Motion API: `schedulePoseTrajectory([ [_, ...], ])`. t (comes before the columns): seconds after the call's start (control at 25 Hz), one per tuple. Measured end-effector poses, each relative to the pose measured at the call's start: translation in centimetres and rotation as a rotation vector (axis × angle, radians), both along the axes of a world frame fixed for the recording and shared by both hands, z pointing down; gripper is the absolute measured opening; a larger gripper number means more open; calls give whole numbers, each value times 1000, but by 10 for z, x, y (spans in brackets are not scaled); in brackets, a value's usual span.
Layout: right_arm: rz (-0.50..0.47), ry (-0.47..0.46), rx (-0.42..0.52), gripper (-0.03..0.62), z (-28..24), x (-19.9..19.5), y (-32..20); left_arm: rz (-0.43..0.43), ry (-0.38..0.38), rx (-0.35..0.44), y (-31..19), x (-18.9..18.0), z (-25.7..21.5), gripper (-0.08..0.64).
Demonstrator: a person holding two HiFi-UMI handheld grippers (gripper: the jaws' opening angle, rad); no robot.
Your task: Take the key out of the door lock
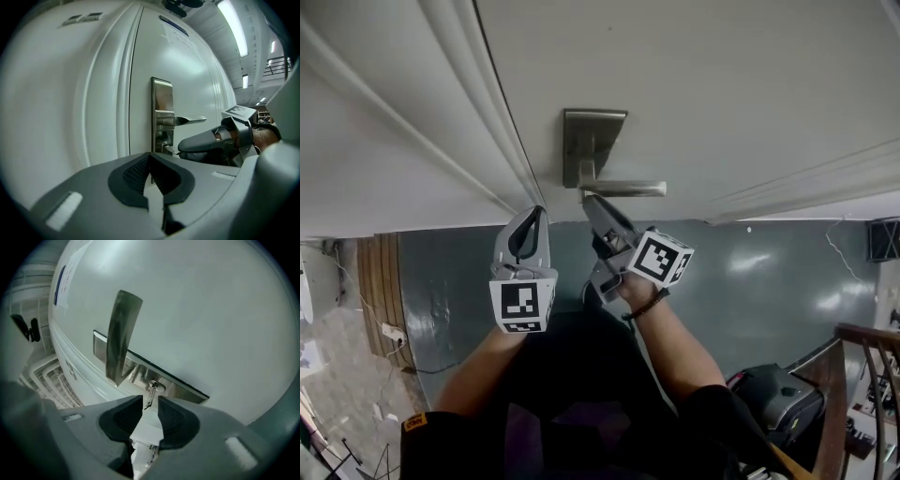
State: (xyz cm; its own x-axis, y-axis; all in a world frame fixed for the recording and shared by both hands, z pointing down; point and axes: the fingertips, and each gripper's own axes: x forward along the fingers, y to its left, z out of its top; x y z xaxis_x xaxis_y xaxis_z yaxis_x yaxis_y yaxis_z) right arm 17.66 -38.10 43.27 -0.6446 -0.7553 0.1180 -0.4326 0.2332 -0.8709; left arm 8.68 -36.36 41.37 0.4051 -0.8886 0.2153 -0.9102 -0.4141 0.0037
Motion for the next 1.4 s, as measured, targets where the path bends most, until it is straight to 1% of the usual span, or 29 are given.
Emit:
schedulePoseTrajectory([
  [0.2, -31, -66, -17, 87, -1, -9, -5, -41, -5, -8, -3, -4, 3, 12],
  [0.32, -29, -108, -33, 85, -3, -10, -7, -50, -8, -8, -2, -5, 2, 12],
  [0.4, -20, -134, -51, 69, -2, -10, -9, -52, -10, -9, 0, -7, 2, 12],
  [0.48, -12, -154, -66, 40, -1, -9, -9, -54, -13, -11, 1, -8, 2, 12],
  [0.64, -11, -212, -68, 32, -2, -10, -10, -55, -11, -28, 3, -11, 8, 12],
  [0.76, -4, -248, -86, 26, 0, -9, -9, -50, -14, -43, 5, -12, 14, 12],
  [0.96, 44, -307, -122, 17, 3, -8, -8, -33, -17, -52, 6, -10, 19, 12],
  [1.12, 69, -352, -148, 15, 5, -8, 7, -18, -18, -47, 9, -10, 16, 12],
  [1.28, 76, -365, -161, 14, 16, -6, 7, 1, -14, -50, -3, -8, 24, 12],
  [1.4, 60, -362, -155, 14, 7, -9, 31, 18, -10, -50, 12, -10, 18, 12],
])
